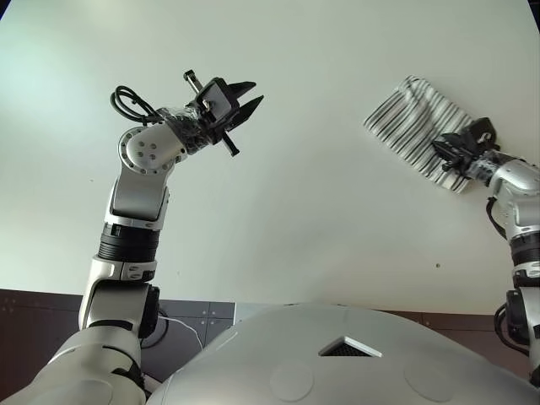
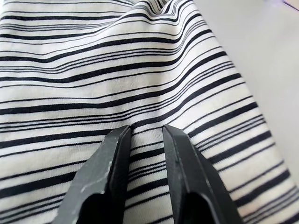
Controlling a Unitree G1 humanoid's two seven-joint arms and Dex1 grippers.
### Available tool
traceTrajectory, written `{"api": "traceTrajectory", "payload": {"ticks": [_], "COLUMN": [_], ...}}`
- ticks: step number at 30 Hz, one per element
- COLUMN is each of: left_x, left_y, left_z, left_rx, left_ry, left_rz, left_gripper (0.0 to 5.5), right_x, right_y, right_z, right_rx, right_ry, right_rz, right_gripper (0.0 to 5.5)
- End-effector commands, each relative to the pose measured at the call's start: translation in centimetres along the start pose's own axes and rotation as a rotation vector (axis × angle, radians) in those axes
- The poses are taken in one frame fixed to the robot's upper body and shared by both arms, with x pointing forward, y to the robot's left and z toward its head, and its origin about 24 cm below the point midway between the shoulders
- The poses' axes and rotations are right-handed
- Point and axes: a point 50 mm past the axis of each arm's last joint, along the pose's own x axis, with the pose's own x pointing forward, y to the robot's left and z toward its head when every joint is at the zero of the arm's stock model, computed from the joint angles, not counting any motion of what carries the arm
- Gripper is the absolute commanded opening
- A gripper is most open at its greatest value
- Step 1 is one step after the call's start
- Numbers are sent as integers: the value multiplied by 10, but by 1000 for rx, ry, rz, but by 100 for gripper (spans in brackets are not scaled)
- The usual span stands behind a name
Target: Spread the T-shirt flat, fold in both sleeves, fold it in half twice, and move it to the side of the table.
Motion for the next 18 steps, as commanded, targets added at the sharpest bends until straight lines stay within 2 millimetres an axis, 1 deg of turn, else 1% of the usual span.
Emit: {"api": "traceTrajectory", "payload": {"ticks": [1,2,3,5,7,8,9,10,12,13,14,16,17,18], "left_x": [-12,-12,-12,-10,-10,-10,-9,-9,-9,-10,-12,-17,-19,-22], "left_y": [-4,-5,-7,-8,-10,-11,-13,-13,-11,-7,-4,-3,-5,-8], "left_z": [-3,-3,-3,-3,-2,-2,-2,-1,5,10,17,29,34,40], "left_rx": [-4,-6,2,8,17,25,30,32,24,3,-14,-48,-60,-87], "left_ry": [37,41,45,48,47,48,45,34,-5,-36,-73,-136,-158,-181], "left_rz": [87,95,97,98,93,91,93,104,141,188,239,332,367,410], "left_gripper": [98,98,98,98,98,98,98,98,98,98,98,98,98,98], "right_x": [-87,-93,-93,-89,-80,-75,-72,-72,-76,-80,-83,-87,-88,-89], "right_y": [-1,3,13,33,46,47,42,32,11,2,-2,-1,2,8], "right_z": [-149,-158,-163,-166,-159,-152,-142,-130,-98,-74,-48,-3,15,36], "right_rx": [408,462,510,582,577,560,502,424,280,200,130,50,37,28], "right_ry": [572,601,609,614,579,547,502,441,276,171,63,-118,-191,-288], "right_rz": [-444,-512,-532,-540,-522,-525,-550,-601,-728,-790,-832,-880,-889,-875], "right_gripper": [121,121,121,121,121,121,121,121,121,121,121,121,121,121]}}
